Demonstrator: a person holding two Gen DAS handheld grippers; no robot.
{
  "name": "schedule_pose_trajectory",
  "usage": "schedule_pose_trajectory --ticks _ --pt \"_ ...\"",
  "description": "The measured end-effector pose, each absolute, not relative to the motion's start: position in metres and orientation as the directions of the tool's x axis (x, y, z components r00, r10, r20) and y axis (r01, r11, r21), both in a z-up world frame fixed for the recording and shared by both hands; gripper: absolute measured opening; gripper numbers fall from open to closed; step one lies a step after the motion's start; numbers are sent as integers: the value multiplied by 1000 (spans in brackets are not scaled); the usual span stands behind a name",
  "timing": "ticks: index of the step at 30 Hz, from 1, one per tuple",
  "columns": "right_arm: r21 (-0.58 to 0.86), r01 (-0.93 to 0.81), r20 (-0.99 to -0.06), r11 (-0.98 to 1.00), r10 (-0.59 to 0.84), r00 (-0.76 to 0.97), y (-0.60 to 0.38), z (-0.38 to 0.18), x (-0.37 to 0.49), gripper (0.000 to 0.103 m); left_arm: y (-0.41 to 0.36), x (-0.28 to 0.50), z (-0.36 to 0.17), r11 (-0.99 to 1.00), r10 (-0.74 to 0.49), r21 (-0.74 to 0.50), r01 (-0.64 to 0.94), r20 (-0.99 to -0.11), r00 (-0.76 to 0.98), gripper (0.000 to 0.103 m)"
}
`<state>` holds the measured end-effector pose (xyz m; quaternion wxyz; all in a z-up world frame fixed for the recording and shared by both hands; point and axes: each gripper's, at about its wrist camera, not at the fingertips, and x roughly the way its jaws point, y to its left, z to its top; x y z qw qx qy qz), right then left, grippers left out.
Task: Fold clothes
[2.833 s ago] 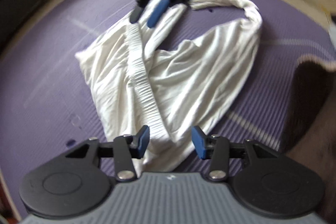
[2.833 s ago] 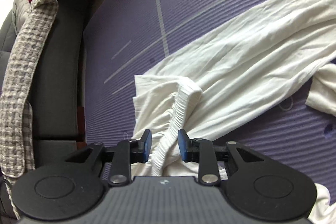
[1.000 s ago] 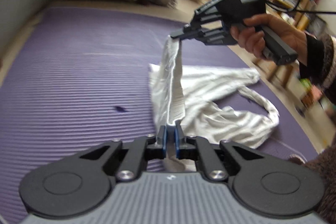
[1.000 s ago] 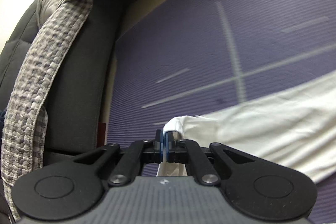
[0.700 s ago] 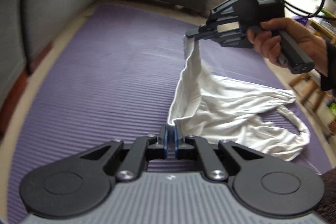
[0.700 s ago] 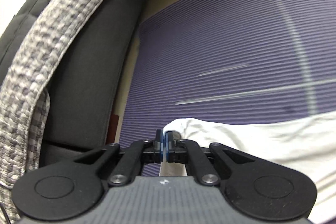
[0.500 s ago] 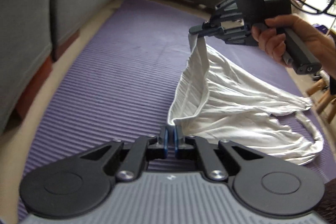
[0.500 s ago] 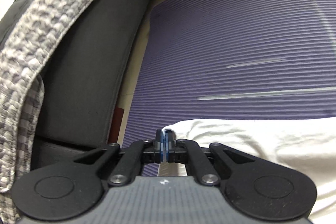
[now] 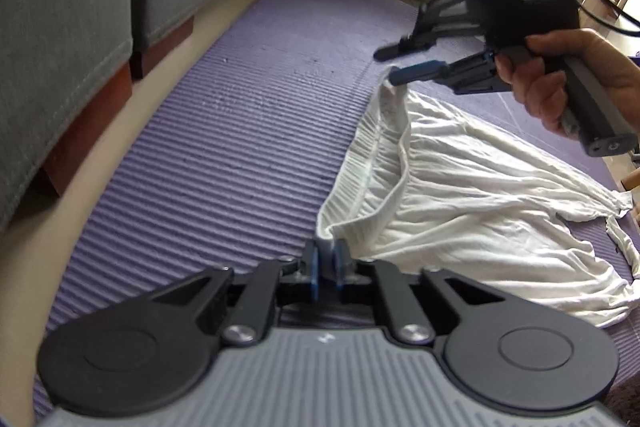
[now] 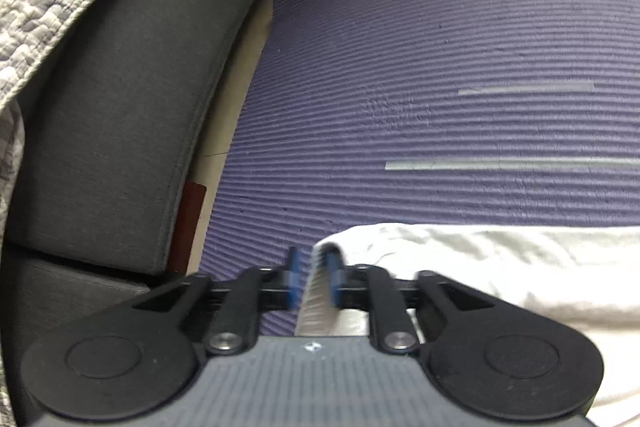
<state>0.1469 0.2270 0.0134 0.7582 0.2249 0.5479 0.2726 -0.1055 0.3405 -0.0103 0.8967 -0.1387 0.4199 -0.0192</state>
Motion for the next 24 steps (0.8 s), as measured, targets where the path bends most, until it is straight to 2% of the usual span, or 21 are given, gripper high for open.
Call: schedule_pose_trajectory --ticks 1,2,3,6,10,12,13,15,16,17,18,24 --pt "641 -178 -704 746 665 250 225 17 146 32 339 -105 -8 965 -142 -250 -81 -753 643 22" --pt "635 -186 -706 750 661 254 224 21 146 33 338 -107 -6 970 -124 -228 -80 -756 643 37" --pt "627 -193 -709 755 656 259 223 26 145 34 336 -110 -4 978 -98 -195 -80 -756 648 46" --pt "577 -216 -746 788 616 254 224 36 140 34 330 -115 4 986 -78 -156 -54 -728 681 47" --pt "505 -266 -795 821 563 227 236 38 127 32 321 -109 10 990 -122 -141 30 -708 695 47" --pt "480 -279 -810 832 542 223 246 33 122 31 313 -98 6 991 -132 -117 68 -724 677 42" --pt "473 -277 -815 837 534 225 249 30 121 24 310 -94 4 991 -132 -106 80 -734 666 40" --pt "451 -273 -827 850 513 229 255 23 119 19 309 -89 -2 991 -131 -90 96 -756 641 35" --pt "441 -272 -833 855 503 232 252 20 118 14 309 -88 -3 992 -125 -78 102 -761 637 31" --pt "431 -274 -836 860 495 238 252 16 117 6 310 -87 -4 992 -123 -75 103 -759 640 16" --pt "436 -277 -829 856 502 246 256 17 118 1 313 -87 -4 991 -135 -95 97 -757 639 6" --pt "448 -338 -760 828 551 344 262 38 127 0 331 -92 -2 987 -132 -157 20 -750 648 7"
